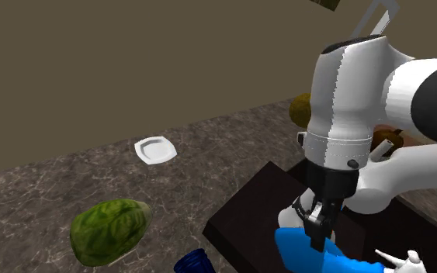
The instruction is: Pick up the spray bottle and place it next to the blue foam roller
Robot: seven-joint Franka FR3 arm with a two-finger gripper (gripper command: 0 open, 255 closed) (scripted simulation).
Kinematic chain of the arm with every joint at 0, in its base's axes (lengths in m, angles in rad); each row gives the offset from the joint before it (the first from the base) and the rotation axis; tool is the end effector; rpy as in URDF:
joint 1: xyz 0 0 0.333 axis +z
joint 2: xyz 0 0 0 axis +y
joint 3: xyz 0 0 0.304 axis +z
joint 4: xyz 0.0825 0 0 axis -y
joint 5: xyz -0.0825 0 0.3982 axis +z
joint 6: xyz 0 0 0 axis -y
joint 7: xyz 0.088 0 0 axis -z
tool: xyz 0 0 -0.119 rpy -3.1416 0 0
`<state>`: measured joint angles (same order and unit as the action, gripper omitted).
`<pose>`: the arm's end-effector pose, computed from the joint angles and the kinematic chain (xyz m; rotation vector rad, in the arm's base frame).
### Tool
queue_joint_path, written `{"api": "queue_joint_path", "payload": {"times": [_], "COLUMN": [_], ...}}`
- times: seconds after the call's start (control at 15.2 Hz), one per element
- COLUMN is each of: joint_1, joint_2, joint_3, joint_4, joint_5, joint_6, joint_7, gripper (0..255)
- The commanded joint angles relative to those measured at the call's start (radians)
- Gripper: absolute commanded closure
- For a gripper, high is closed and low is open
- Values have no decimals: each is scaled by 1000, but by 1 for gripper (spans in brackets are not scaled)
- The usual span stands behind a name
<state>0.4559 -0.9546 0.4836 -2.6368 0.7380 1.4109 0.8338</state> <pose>0.1007 0.2894 0.4483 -3.0159 0.2231 0.7165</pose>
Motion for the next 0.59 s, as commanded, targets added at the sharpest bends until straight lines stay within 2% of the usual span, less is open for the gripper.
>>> {"api": "queue_joint_path", "payload": {"times": [0.0, 0.53], "joint_1": [42, 173], "joint_2": [-56, -184], "joint_3": [31, 178], "joint_4": [-14, -8], "joint_5": [57, 269], "joint_6": [-18, -31], "joint_7": [59, 276], "gripper": [255, 255]}}
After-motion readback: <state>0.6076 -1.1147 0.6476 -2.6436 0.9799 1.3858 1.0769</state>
